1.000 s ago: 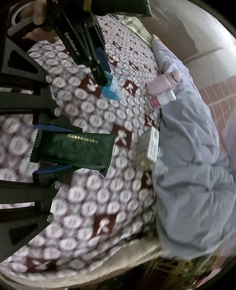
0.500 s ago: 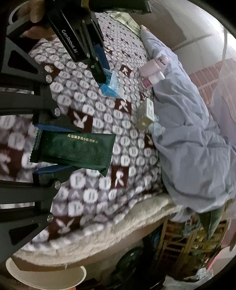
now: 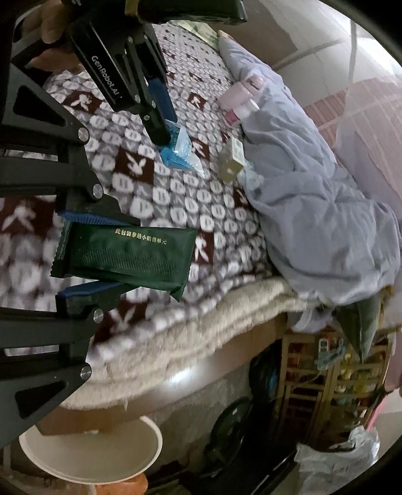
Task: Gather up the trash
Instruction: 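Carry the blue and green packets over the white bucket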
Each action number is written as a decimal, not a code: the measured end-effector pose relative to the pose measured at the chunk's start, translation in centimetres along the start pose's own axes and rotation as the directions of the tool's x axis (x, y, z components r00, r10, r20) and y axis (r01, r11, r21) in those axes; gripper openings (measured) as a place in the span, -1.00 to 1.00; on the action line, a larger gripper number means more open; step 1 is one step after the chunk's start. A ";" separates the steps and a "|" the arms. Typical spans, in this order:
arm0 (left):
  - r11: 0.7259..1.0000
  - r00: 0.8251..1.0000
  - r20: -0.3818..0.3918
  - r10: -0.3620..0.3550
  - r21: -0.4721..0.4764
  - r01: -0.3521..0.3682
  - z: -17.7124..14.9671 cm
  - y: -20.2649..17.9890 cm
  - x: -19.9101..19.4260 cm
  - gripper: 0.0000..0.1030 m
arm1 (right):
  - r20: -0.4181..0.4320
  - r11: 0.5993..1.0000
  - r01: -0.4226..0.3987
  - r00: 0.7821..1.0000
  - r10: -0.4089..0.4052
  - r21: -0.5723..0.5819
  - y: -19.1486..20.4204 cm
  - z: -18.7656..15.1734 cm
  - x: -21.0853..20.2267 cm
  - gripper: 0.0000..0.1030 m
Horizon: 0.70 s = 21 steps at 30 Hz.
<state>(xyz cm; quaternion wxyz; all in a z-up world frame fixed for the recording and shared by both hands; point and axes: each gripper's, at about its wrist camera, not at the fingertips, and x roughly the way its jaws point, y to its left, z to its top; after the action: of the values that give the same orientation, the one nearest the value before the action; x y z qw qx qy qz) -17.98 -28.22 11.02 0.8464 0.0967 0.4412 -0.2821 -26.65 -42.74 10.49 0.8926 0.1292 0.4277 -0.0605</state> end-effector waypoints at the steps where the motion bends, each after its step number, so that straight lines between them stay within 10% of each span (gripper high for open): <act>1: 1.000 1.000 0.000 -0.006 0.008 0.006 0.1 -0.6 0.1 -0.43 | 0.002 1.000 0.003 1.000 -0.003 0.007 -0.5 0.0 -0.2 -0.42; 21: 0.982 0.995 -0.022 -0.101 0.161 0.103 2.1 -11.7 2.3 -0.43 | 0.024 0.981 0.105 0.994 -0.111 0.165 -10.7 -1.7 -3.7 -0.42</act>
<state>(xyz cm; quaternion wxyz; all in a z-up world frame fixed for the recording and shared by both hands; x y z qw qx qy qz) -22.14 -39.61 11.42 0.8173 0.1443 0.4268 -0.3592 -32.58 -52.51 10.42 0.8814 0.1774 0.4127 -0.1458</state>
